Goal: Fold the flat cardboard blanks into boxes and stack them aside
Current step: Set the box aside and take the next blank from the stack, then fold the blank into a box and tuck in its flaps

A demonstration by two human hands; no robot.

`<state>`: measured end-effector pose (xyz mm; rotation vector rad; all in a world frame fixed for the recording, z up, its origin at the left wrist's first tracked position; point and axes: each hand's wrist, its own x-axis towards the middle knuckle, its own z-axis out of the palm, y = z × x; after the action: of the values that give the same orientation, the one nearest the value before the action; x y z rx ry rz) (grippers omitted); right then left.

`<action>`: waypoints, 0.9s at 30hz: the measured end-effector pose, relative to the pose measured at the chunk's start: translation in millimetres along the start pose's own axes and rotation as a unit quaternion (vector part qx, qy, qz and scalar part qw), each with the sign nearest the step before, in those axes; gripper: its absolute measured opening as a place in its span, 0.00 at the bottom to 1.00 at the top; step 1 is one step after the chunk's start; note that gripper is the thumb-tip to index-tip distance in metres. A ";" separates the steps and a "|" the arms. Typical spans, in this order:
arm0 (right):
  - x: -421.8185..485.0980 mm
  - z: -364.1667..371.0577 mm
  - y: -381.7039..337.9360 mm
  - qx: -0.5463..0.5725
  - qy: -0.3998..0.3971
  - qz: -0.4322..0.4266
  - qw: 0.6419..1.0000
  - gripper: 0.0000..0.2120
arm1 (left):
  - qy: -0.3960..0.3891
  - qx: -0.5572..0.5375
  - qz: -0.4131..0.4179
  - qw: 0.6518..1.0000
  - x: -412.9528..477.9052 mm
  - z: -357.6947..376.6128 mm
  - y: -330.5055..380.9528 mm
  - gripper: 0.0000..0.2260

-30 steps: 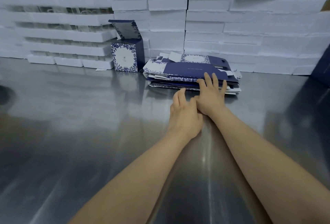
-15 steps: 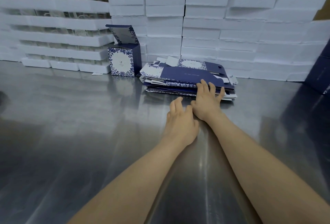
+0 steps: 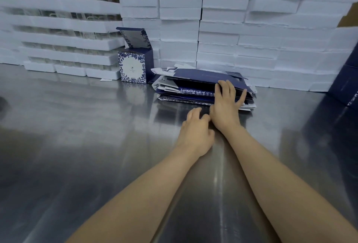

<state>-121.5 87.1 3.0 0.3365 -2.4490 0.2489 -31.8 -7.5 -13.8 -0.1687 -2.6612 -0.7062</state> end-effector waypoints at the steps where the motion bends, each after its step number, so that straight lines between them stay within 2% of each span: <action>1: -2.9 -3.2 -2.1 0.004 0.037 -0.010 0.999 0.30 | 0.004 -0.015 -0.009 1.000 1.5 -1.1 -0.6 0.16; 2: -6.8 -6.2 -5.0 0.006 0.062 -0.018 0.998 0.30 | 0.011 -0.035 -0.021 0.999 2.8 -2.9 -1.4 0.16; 5: -26.0 -18.2 -17.8 0.009 0.057 -0.042 0.997 0.22 | 0.043 -0.133 -0.039 0.989 5.1 -8.2 0.3 0.06; 7: -37.6 -25.7 -20.6 0.044 0.096 -0.039 0.994 0.14 | 0.080 -0.222 -0.075 0.969 2.7 -13.5 0.5 0.09; 9: -45.4 -40.6 -18.7 0.127 0.182 -0.017 0.975 0.07 | 0.119 -0.312 -0.120 0.935 -1.9 -20.2 -1.4 0.12; 12: -46.6 -75.5 -11.0 0.316 0.209 0.087 0.922 0.02 | 0.150 -0.415 -0.158 0.883 -9.3 -27.3 -3.0 0.12; 14: -39.5 -104.9 -6.7 0.330 0.260 0.119 0.900 0.05 | 0.161 -0.476 -0.173 0.847 -12.5 -30.5 -2.1 0.11; 17: -20.2 -160.9 0.9 0.316 0.333 0.113 0.881 0.22 | 0.173 -0.544 -0.204 0.796 -13.7 -33.6 -2.8 0.10; 19: -10.8 -194.4 8.1 0.341 0.353 0.107 0.864 0.23 | 0.176 -0.572 -0.221 0.770 -12.9 -35.7 -4.7 0.08; 21: -9.1 -218.2 17.1 0.370 0.338 0.090 0.861 0.25 | 0.170 -0.620 -0.233 0.730 -11.8 -38.4 -4.8 0.06; 23: -13.8 -234.1 25.3 0.427 0.272 0.063 0.860 0.29 | 0.160 -0.674 -0.252 0.676 -11.1 -41.3 -5.2 0.06; 25: -15.1 -244.3 31.0 0.404 0.183 0.031 0.896 0.28 | 0.157 -0.707 -0.261 0.638 -10.9 -42.5 -7.9 0.10; 27: -12.7 -245.7 31.3 0.319 0.091 -0.003 0.943 0.24 | 0.150 -0.721 -0.264 0.623 -10.4 -43.4 -9.9 0.13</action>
<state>20.7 182.9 182.2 0.5663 -2.1262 1.0306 -10.0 -38.0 12.5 0.3256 -1.1387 -2.5803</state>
